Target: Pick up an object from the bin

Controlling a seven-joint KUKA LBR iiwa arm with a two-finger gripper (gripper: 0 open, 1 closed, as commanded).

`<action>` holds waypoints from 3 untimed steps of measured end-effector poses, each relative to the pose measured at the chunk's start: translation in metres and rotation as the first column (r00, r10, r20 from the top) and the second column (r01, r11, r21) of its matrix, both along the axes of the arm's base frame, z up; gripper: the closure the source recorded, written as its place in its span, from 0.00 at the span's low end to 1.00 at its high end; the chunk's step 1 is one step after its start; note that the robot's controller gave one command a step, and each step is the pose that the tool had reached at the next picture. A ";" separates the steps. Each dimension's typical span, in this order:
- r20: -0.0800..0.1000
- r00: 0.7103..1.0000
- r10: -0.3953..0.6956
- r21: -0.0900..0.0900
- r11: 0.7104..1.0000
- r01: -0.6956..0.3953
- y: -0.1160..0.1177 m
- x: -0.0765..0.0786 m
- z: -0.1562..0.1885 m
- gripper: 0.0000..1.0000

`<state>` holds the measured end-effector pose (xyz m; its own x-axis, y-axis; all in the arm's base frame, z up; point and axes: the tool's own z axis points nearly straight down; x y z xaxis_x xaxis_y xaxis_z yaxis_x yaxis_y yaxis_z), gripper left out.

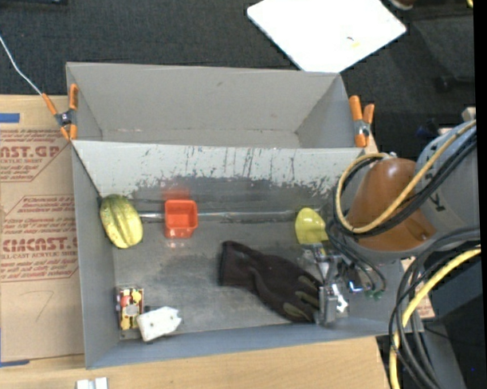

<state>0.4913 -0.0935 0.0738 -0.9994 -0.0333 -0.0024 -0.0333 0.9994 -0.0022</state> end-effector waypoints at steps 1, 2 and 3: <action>-0.008 0.999 -0.035 0.002 0.999 0.035 0.033 0.010 -0.004 1.00; -0.008 0.999 -0.035 0.002 0.999 0.035 0.033 0.010 -0.004 1.00; -0.013 0.999 -0.032 0.003 0.999 0.032 0.031 0.002 0.070 1.00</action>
Offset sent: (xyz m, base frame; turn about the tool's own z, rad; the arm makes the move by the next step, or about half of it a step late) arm 0.0000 0.0000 0.0000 0.0000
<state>0.4934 -0.0623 0.1442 -0.9999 -0.0012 0.0102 -0.0012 1.0000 0.0010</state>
